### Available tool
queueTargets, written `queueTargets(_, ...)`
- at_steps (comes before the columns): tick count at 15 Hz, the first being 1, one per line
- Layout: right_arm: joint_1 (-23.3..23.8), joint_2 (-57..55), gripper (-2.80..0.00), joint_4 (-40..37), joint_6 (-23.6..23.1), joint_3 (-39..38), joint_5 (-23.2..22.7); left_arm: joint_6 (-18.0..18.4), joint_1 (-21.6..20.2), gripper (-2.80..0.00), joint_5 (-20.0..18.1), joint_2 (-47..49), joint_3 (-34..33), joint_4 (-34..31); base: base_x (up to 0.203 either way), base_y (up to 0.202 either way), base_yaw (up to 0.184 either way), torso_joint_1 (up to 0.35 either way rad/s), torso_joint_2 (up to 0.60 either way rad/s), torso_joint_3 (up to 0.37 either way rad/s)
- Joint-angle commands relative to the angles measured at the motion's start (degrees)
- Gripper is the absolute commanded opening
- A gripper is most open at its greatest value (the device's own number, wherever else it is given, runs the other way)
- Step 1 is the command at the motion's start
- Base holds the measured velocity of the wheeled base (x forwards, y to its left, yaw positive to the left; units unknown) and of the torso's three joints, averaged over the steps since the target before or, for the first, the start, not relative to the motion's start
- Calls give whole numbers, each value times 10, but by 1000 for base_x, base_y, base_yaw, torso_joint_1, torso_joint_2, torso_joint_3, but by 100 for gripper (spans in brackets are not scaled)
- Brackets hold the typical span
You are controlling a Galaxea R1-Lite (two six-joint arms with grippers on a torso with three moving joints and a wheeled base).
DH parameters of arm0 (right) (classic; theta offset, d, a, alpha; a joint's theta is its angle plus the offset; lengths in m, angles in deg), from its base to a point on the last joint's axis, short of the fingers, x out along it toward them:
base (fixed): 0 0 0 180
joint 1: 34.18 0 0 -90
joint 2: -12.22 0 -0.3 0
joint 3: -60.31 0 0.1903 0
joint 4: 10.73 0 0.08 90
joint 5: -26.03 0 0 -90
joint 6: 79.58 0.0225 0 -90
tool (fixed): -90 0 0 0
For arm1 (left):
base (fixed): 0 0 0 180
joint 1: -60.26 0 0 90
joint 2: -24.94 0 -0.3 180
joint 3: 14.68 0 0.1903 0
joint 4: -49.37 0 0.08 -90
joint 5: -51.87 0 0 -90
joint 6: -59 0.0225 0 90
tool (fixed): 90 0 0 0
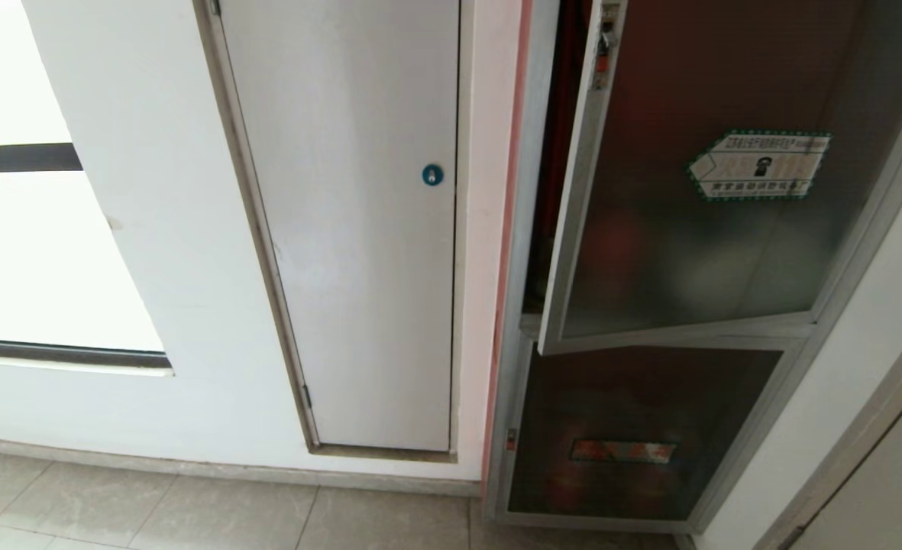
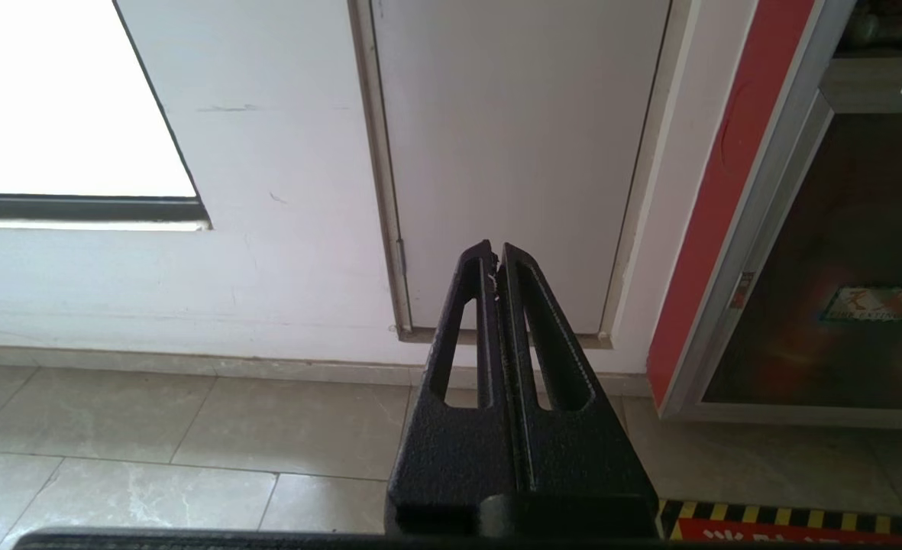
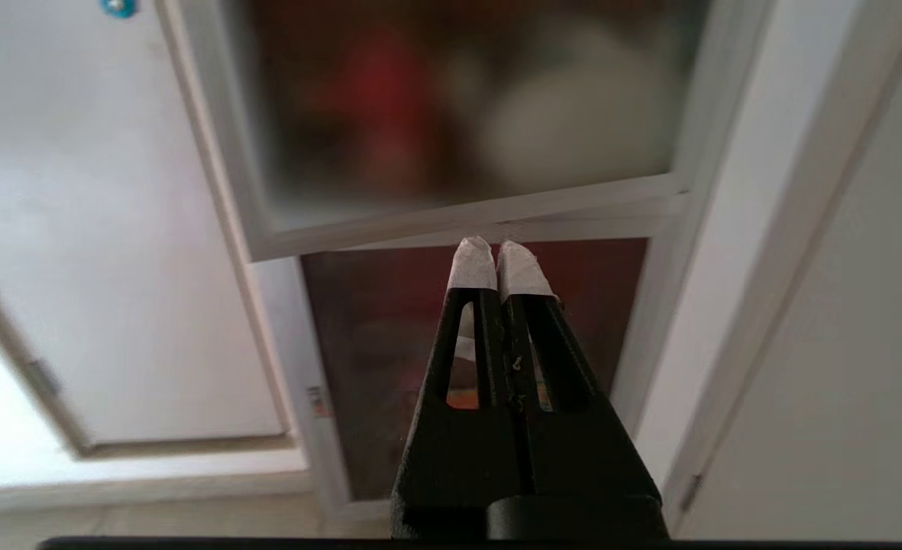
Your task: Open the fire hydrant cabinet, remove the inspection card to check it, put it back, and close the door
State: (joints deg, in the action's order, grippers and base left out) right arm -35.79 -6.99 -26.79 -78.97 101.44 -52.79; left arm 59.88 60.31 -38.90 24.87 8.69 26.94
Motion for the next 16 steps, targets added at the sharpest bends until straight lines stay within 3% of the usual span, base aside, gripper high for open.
queueTargets(1,19,49,-280,0,-10,-17,0,0,0,-280,0,0,-4,0,0,0,0,0,0,0)
queueTargets(3,20,65,-280,1,-15,-47,-13,0,0,-280,0,0,-4,0,0,0,0,0,0,0)
queueTargets(8,20,190,-280,1,-49,-142,-100,0,0,-280,0,0,-4,0,0,0,0,0,0,0)
queueTargets(12,20,193,-280,-5,-54,-178,-124,0,0,-280,0,0,-4,0,0,0,0,0,0,0)
queueTargets(16,20,193,-280,-76,-32,-178,-126,0,0,-280,0,0,-4,0,0,0,0,0,0,0)
